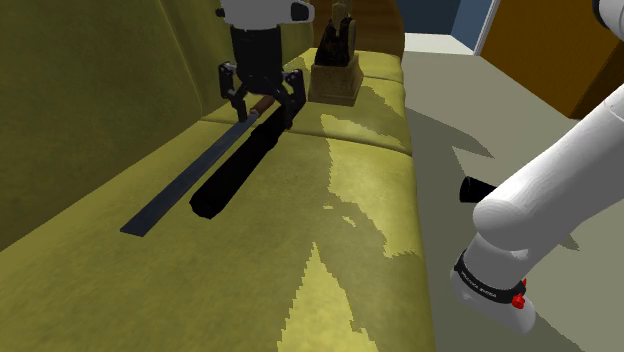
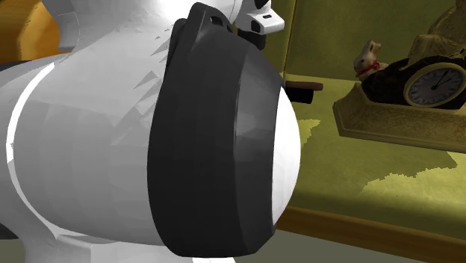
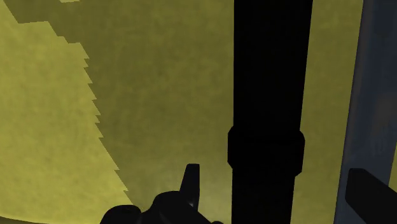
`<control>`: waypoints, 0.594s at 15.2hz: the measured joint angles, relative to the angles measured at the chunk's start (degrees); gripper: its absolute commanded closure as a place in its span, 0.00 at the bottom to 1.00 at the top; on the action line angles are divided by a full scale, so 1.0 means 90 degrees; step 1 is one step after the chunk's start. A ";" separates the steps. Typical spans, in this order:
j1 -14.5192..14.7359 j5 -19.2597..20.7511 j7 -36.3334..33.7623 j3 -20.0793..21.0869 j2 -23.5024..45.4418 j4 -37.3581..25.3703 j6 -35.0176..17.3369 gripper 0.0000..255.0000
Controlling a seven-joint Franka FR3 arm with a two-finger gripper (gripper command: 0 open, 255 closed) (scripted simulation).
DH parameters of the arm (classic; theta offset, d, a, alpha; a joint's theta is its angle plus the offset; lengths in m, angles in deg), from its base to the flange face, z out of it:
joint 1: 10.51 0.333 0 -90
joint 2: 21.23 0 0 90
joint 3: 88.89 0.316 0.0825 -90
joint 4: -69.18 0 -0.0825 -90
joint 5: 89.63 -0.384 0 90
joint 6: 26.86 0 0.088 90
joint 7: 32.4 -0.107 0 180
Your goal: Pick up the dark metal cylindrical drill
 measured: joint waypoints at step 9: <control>0.0026 -0.0053 0.0014 0.0004 -0.0070 0.0350 -0.0309 1.00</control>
